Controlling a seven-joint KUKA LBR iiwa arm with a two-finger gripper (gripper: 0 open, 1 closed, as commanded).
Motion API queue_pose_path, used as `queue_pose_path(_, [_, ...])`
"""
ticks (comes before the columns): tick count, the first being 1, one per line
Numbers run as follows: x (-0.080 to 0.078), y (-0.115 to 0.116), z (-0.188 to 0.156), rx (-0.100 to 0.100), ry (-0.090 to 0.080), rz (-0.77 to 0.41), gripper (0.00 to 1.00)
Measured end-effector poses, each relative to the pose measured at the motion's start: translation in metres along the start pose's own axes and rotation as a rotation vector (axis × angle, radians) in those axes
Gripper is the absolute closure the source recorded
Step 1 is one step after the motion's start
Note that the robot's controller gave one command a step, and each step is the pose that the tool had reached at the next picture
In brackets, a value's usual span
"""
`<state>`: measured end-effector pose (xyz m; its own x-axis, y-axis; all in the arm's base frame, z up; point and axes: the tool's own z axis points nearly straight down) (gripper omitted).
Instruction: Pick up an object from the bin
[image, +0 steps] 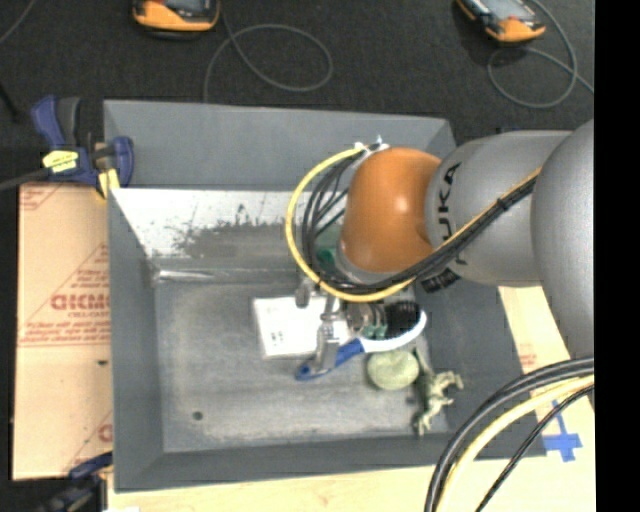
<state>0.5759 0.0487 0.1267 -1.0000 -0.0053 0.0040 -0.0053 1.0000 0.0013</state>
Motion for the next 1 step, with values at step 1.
queue_pose_path(1, [-0.0016,-0.0001,-0.0049,-0.001,-0.007,0.001,0.0])
